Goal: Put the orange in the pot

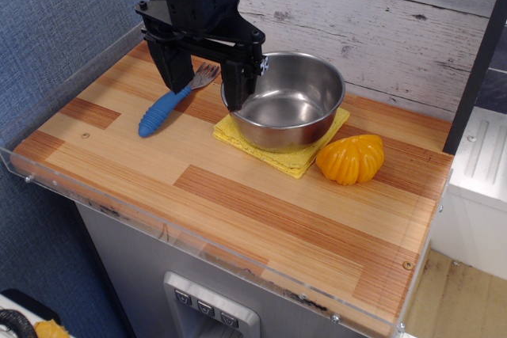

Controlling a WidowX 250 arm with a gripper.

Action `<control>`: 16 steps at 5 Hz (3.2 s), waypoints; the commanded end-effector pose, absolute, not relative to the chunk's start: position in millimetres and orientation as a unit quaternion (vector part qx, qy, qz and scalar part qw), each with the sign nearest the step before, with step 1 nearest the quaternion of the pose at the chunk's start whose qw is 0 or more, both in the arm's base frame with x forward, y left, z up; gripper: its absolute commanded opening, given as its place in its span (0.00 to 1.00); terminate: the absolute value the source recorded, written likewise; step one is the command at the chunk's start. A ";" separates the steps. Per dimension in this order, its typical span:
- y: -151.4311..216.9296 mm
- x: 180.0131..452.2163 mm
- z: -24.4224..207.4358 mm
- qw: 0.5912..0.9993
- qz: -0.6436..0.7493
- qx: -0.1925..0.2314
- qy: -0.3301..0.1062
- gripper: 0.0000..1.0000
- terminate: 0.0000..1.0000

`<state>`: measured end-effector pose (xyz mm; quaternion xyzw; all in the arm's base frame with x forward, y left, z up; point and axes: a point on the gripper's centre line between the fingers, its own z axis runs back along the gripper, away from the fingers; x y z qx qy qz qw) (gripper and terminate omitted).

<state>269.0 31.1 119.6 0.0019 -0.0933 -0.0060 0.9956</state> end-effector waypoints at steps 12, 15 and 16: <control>-79.9 345.9 62.4 0.974 -0.209 0.003 -0.090 1.00 0.00; -78.6 343.4 43.6 0.975 -0.213 0.004 -0.071 0.00 0.00; -80.2 342.5 49.2 0.973 -0.219 0.005 -0.077 0.00 0.00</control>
